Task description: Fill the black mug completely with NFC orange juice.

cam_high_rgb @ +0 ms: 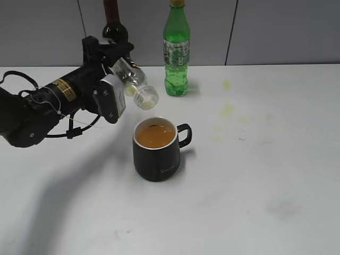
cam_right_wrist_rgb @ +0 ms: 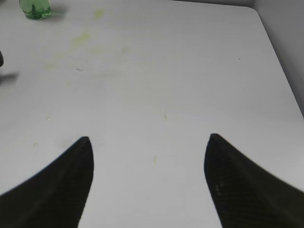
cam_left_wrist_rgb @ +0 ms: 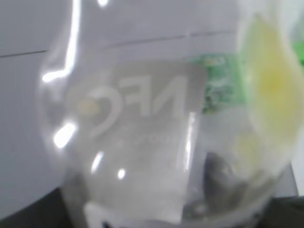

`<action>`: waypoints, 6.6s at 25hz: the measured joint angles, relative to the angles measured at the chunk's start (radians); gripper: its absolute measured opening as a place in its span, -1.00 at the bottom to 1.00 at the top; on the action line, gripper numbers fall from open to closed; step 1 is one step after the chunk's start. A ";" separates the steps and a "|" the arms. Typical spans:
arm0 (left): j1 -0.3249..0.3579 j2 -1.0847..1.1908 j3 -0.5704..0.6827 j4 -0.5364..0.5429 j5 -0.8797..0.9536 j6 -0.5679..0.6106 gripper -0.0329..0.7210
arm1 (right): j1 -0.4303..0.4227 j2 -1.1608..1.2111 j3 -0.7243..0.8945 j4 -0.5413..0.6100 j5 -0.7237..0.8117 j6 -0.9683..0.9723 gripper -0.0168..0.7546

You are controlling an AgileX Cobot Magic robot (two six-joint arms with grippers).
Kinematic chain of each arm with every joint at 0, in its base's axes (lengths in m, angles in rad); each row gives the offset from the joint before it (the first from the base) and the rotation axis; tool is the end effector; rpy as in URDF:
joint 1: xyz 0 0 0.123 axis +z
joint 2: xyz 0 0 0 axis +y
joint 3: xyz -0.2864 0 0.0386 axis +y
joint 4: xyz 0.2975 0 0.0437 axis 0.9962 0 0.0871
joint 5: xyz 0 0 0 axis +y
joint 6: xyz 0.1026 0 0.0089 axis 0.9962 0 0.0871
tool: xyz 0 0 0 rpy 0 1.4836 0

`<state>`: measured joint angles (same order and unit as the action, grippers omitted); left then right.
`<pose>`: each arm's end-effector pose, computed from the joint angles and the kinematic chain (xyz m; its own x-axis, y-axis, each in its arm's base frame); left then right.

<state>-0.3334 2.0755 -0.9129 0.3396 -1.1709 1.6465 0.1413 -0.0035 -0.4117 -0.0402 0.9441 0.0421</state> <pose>0.3943 -0.1700 0.1065 0.5724 0.7864 0.2324 -0.1949 -0.1448 0.9701 0.0610 0.0053 0.2766 -0.4249 -0.0417 -0.9043 -0.1038 0.9946 0.0028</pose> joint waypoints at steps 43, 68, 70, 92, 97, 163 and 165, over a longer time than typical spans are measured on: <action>0.132 0.160 -0.124 -0.459 0.331 -1.518 0.33 | 0.000 0.000 0.000 0.000 0.000 0.000 0.48; 0.090 0.152 -0.025 -0.523 0.292 -1.518 0.86 | 0.000 0.000 0.000 0.000 0.000 0.000 0.48; 0.090 0.125 0.025 -0.551 0.291 -1.518 0.86 | 0.000 0.000 0.000 0.000 0.000 0.000 0.48; 0.090 -0.723 0.248 -0.540 1.458 -1.518 0.68 | 0.000 0.000 0.000 0.000 0.000 0.000 0.48; 0.090 -0.941 0.248 -0.537 1.860 -1.518 0.66 | 0.000 0.000 0.000 0.000 0.000 0.000 0.48; 0.295 -2.079 0.430 -0.266 2.252 -1.600 0.28 | 0.000 0.000 0.000 0.000 0.000 0.000 0.48; 0.295 -2.081 0.430 -0.266 2.252 -1.600 0.25 | 0.000 0.000 0.000 0.000 0.000 0.000 0.48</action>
<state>-0.0383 -0.0057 -0.4832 0.0735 1.0808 0.0470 0.1413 -0.0035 -0.4113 -0.0398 0.9441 0.0421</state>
